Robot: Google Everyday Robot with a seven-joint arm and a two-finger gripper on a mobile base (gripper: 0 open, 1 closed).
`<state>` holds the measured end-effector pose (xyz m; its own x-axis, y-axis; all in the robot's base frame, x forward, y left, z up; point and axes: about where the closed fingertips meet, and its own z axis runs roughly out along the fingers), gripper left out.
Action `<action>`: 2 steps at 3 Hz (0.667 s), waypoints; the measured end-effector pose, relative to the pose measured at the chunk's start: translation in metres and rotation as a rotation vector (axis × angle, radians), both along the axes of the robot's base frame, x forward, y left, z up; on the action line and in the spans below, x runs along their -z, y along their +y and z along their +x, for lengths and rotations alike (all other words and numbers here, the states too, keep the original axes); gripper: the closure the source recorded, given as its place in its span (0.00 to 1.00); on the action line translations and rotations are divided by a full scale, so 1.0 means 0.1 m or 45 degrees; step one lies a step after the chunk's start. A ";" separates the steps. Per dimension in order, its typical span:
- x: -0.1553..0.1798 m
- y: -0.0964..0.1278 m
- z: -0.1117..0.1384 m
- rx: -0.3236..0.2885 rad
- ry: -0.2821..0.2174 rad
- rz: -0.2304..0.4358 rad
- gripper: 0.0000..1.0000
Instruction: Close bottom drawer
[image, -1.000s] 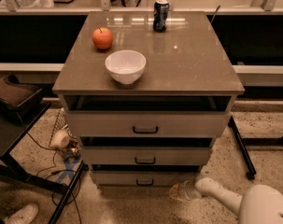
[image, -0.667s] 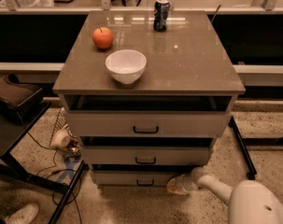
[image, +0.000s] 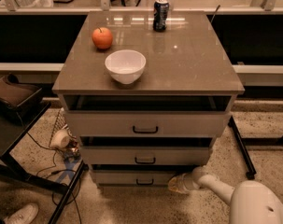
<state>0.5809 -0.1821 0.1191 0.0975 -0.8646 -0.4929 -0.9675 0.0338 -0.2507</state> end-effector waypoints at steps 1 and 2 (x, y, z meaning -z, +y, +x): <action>0.03 -0.01 -0.06 0.001 0.015 0.006 0.30; 0.08 -0.12 -0.25 0.014 0.063 0.023 0.09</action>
Offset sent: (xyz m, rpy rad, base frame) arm -0.0457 -0.0304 -0.0113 0.0303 0.0895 -0.0282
